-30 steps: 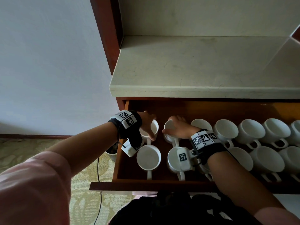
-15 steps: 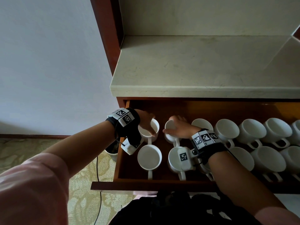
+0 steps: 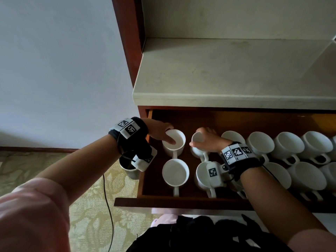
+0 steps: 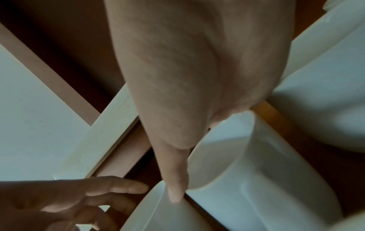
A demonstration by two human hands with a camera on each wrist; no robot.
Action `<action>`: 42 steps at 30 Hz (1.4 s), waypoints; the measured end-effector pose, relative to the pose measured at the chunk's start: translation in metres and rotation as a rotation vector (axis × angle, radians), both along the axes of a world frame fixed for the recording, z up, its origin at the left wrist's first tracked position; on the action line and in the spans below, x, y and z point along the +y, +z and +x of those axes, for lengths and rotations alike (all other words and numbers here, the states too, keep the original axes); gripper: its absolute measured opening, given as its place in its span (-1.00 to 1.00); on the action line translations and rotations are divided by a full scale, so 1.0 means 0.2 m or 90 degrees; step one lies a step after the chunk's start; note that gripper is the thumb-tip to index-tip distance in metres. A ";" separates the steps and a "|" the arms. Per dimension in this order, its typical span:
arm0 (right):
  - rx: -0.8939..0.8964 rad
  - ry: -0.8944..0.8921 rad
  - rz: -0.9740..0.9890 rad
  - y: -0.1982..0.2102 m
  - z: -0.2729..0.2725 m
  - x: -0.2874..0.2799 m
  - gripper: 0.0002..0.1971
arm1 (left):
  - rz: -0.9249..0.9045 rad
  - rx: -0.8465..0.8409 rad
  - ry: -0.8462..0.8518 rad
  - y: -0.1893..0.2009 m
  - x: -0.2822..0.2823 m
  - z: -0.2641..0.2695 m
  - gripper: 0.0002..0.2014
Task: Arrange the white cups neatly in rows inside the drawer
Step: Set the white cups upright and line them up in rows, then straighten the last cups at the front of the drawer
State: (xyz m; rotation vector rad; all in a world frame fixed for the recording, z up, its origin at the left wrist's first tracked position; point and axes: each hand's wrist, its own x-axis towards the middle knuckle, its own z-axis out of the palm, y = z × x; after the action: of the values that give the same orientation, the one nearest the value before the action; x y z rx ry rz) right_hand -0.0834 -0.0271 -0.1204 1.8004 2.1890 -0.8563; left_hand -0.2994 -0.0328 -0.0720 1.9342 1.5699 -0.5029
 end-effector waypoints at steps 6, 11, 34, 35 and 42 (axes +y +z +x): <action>-0.068 -0.013 -0.013 0.04 -0.03 0.01 -0.19 | 0.024 -0.030 -0.025 0.06 -0.03 -0.04 -0.28; -0.072 -0.037 -0.025 0.09 -0.02 0.01 -0.16 | 0.037 -0.069 -0.052 0.08 -0.04 -0.05 -0.30; -0.071 0.168 0.005 0.45 0.26 -0.13 -0.17 | 0.068 -0.066 0.038 0.41 -0.35 0.31 -0.34; -0.070 0.187 0.008 0.48 0.30 -0.15 -0.22 | 0.071 -0.067 0.037 0.42 -0.37 0.36 -0.36; 0.019 0.248 0.001 0.62 0.59 -0.32 -0.35 | 0.066 -0.198 0.035 0.40 -0.48 0.69 -0.56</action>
State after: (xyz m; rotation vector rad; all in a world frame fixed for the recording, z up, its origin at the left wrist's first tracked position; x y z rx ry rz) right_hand 0.0351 -0.0907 0.0026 1.2975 2.4398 -0.7937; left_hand -0.1612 -0.1294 0.0082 1.9305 1.4647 -0.0915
